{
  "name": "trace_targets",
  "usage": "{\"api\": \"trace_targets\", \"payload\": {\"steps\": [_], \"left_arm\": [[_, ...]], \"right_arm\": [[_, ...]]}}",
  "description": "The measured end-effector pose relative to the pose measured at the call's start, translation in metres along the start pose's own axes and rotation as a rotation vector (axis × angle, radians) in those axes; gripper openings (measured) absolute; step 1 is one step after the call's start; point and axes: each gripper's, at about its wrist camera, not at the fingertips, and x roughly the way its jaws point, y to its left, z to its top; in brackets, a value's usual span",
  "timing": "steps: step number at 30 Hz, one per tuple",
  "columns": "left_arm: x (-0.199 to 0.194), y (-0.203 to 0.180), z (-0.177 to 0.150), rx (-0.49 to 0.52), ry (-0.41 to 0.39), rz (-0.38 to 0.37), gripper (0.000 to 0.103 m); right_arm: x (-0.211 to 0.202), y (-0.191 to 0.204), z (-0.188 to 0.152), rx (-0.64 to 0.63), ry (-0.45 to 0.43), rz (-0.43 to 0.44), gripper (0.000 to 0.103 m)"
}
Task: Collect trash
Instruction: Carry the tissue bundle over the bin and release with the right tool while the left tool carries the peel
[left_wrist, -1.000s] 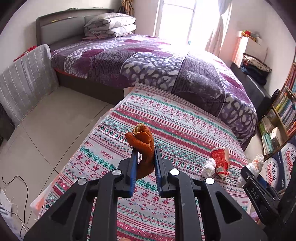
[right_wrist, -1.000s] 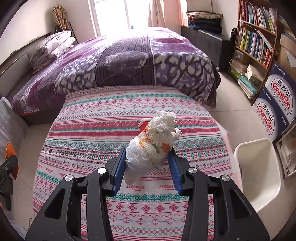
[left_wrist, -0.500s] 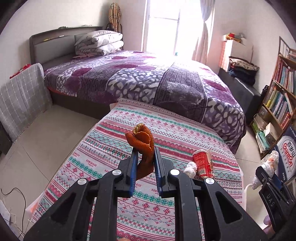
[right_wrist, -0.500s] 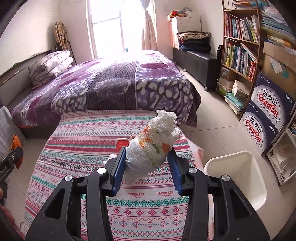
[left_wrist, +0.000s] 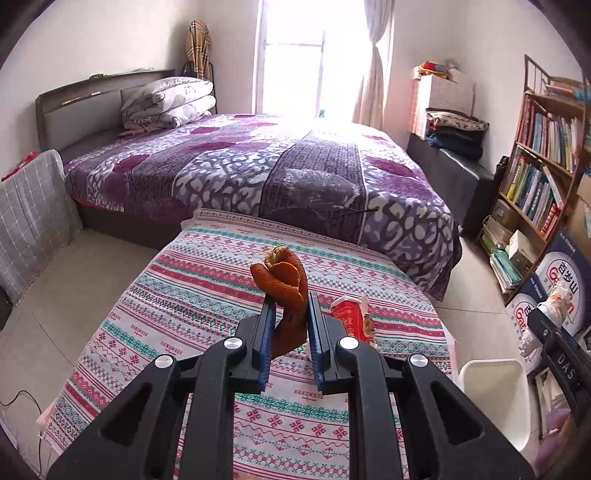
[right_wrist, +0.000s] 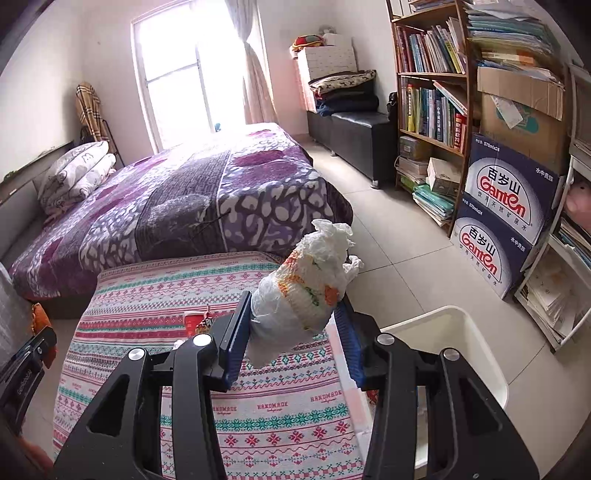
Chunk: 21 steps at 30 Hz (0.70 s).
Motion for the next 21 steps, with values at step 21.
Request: {"api": "trace_targets", "payload": {"steps": [21], "left_arm": [[-0.005,-0.120,-0.024,0.129,0.018,-0.151,0.017]], "right_arm": [[-0.006,-0.106,0.011,0.116,0.013,-0.128,0.043]]}}
